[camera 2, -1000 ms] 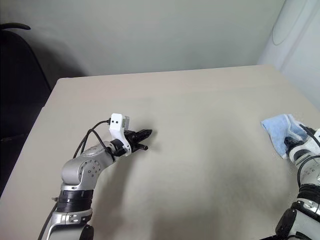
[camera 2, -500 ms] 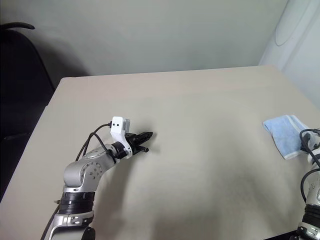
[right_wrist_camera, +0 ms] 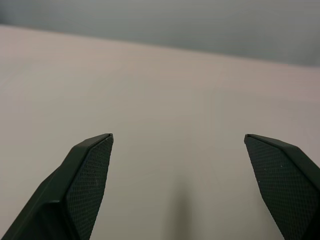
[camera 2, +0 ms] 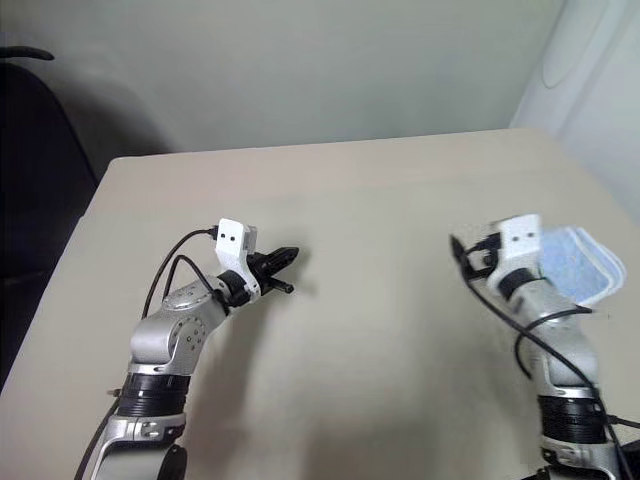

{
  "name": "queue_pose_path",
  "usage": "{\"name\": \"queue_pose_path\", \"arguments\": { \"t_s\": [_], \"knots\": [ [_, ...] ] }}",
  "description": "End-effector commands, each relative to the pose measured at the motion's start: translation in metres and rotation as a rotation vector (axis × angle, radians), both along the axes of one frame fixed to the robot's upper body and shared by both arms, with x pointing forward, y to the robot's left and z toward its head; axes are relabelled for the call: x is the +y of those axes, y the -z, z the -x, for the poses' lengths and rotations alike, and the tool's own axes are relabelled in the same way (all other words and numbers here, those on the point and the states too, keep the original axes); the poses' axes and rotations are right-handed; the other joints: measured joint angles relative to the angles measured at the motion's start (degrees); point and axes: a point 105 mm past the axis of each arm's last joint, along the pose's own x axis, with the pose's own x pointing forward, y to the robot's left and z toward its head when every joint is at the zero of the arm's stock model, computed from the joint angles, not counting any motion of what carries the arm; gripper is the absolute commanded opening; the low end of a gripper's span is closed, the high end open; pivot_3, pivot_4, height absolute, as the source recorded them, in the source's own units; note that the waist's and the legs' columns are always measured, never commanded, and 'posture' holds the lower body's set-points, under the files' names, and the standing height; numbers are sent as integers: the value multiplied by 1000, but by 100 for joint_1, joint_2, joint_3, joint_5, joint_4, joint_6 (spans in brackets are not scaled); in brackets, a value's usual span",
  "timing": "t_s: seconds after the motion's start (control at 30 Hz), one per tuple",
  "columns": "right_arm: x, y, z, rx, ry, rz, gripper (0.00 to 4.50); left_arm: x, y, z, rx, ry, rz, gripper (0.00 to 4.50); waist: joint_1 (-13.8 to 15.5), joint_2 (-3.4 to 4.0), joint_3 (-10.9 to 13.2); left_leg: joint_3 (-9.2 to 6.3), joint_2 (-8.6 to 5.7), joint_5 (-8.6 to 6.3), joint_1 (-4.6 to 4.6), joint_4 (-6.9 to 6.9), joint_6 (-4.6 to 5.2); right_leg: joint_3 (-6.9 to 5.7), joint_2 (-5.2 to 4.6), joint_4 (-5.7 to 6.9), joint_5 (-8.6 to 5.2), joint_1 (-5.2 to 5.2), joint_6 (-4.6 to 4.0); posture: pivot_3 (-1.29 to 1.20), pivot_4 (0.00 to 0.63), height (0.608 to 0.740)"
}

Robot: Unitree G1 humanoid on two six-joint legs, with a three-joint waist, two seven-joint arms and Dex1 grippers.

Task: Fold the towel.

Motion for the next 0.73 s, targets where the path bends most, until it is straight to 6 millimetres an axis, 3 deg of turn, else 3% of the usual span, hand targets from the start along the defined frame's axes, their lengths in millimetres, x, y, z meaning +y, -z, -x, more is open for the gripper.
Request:
{"name": "queue_pose_path", "arguments": {
  "t_s": [0.03,0.3,0.5,0.73],
  "knots": [
    [1,-6,-6,-37,-3,-19,4438,2,-10,3,-64,-11,-26,0,28,0,0,0,0,-2,-1,2,2,0,-2,-4,0,0,0,0,150,735],
    [16,3,-12,-27,-44,-42,4438,29,-15,1,-102,-168,-36,0,24,-1,0,0,5,-4,-35,-2,5,-3,2,5,2,-25,-12,0,150,735],
    [14,15,-14,-7,-20,-44,4438,31,-11,-4,-101,-243,-57,0,16,-1,-1,0,4,-3,-35,4,4,-2,1,4,6,-21,-16,0,150,735],
    [25,19,-13,-3,-52,-49,4438,42,-17,1,-107,-269,-51,0,0,-1,-1,-1,6,-2,-35,1,3,-3,3,8,12,-26,-25,0,150,735]
  ]
}}
